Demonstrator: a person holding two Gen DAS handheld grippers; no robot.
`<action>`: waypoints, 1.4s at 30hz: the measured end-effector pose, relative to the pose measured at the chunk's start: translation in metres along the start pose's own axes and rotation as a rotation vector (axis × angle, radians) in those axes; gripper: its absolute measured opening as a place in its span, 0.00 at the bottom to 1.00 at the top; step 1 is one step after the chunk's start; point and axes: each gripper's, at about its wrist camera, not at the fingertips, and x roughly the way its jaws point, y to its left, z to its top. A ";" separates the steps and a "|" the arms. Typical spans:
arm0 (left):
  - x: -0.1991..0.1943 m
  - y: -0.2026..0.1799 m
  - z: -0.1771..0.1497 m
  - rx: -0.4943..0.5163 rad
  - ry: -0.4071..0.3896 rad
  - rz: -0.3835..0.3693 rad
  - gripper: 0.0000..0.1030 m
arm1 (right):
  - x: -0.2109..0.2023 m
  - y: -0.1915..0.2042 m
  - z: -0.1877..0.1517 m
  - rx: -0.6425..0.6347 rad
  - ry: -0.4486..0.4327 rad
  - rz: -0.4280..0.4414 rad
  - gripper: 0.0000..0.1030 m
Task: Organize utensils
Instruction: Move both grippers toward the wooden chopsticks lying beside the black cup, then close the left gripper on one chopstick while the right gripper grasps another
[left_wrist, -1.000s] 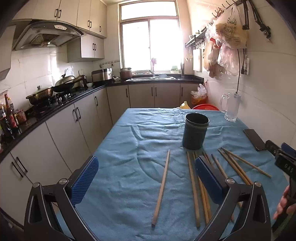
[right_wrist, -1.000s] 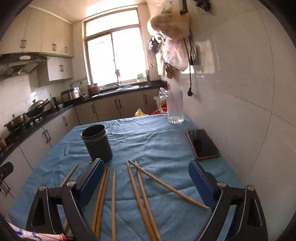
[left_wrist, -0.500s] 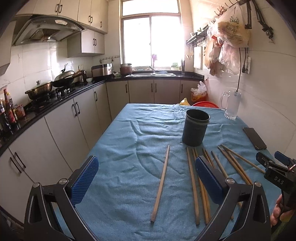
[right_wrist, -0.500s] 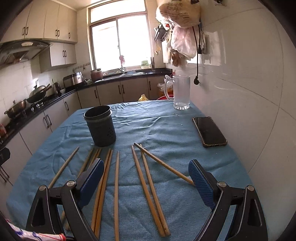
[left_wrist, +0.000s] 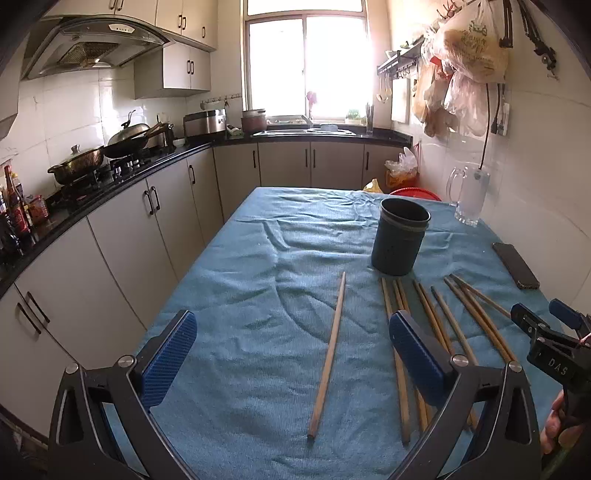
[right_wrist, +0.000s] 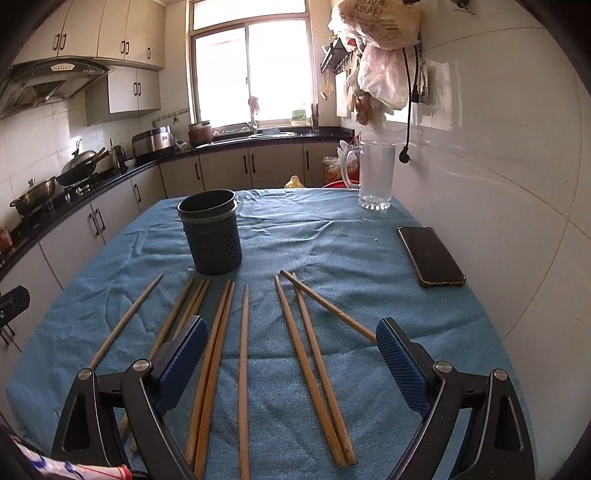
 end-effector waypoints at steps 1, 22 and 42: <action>0.001 0.000 0.000 0.001 0.003 0.000 1.00 | 0.001 0.000 0.000 0.001 0.003 0.003 0.92; 0.025 0.007 0.001 0.028 0.092 -0.008 1.00 | 0.012 -0.015 -0.002 -0.009 0.049 0.012 0.92; 0.155 -0.035 0.034 0.179 0.433 -0.244 0.56 | 0.126 -0.059 0.047 -0.223 0.428 0.184 0.65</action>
